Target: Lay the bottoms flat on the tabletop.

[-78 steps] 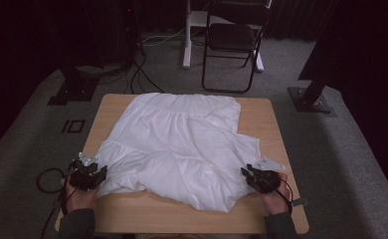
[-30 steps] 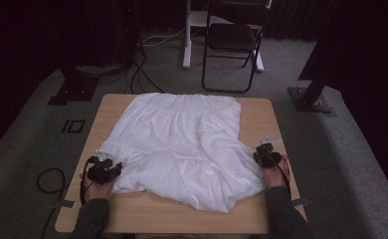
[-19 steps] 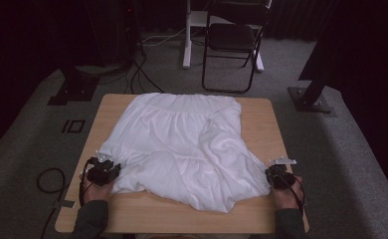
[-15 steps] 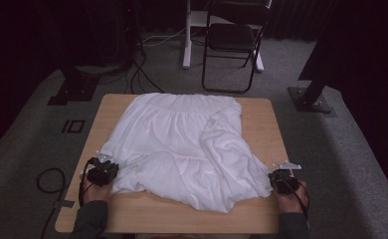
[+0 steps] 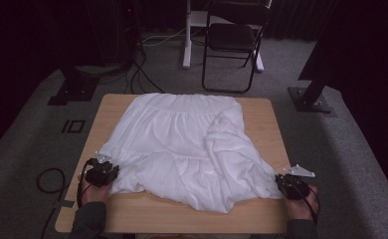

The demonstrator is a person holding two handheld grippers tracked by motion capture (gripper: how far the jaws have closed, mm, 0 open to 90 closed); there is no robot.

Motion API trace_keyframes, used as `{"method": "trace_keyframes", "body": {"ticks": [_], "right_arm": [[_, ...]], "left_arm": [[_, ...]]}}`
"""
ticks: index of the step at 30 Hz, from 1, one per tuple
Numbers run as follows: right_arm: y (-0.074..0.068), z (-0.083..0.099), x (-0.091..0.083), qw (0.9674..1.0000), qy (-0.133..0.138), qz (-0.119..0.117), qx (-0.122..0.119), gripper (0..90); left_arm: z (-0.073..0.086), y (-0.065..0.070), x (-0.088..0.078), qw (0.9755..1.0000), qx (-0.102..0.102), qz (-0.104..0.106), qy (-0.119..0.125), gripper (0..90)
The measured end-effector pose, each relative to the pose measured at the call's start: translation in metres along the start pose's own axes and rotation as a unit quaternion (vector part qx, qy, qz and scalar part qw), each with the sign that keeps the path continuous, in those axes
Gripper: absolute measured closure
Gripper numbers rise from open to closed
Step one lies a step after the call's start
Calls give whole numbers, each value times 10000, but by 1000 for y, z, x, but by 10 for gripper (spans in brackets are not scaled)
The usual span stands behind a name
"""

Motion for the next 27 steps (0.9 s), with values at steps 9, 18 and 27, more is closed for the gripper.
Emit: {"method": "trace_keyframes", "body": {"ticks": [9, 18, 27], "right_arm": [[-21, -68, 30, 9982, 370, -201, -422, 715], [-27, -109, 70, 9979, 289, -455, -353, 567], [-31, -106, 97, 9968, -261, -703, -292, 707]], "left_arm": [[-22, -9, -8, 9995, -129, -95, 286, 564], [-36, -24, 1, 9983, -402, -275, 321, 443], [-27, -27, 24, 9977, -659, -182, 45, 398]]}}
Point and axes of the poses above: each handheld gripper's, and its own axes: x roughly forward along the jaws, z roughly out of its underside, y roughly to its right, the point moved 8 cm from there along x, roughly forward along the jaws, and after that the axes turned 9 degrees about -y, right-handed, at the moved point
